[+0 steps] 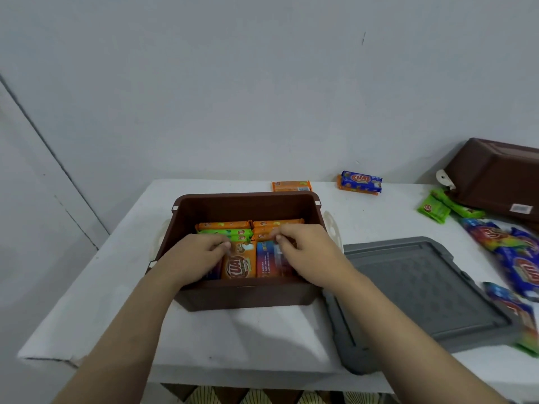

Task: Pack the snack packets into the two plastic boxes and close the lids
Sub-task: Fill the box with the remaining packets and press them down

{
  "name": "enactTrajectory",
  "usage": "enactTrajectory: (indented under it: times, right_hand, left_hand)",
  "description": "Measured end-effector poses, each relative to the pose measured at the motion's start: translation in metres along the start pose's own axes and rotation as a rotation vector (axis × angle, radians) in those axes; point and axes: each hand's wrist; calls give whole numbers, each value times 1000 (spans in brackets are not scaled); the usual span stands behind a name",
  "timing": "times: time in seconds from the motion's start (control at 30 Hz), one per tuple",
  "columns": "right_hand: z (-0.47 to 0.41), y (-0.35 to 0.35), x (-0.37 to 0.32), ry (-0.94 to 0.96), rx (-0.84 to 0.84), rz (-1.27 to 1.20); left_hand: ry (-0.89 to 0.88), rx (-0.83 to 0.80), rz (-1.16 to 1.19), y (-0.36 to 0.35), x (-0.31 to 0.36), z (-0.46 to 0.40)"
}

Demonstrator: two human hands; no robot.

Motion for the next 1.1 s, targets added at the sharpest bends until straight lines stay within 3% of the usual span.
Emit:
enactTrajectory:
  times: [0.17, 0.27, 0.33, 0.4, 0.5, 0.73, 1.1]
  right_hand:
    - [39, 3, 25, 157, 460, -92]
    - [45, 9, 62, 14, 642, -148]
    - [38, 14, 92, -152, 524, 13]
    - [30, 15, 117, -307, 246, 278]
    - [28, 4, 134, -329, 57, 466]
    - [18, 4, 143, -292, 87, 547]
    - [6, 27, 142, -322, 344, 564]
  left_hand:
    - [-83, 138, 17, 1, 13, 21]
    - [-125, 245, -83, -19, 30, 33]
    - [-171, 372, -195, -36, 42, 39]
    - [-190, 428, -253, -44, 50, 41]
    - [-153, 406, -248, -43, 48, 35]
    - [-144, 439, -258, -48, 42, 34]
    - [-124, 485, -278, -51, 41, 37]
Point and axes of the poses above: each hand's wrist, its own z-axis away from the middle knuckle, its own y-axis out of the back of the hand, x = y × z, and after that the axes turned 6 degrees about y, right-handed
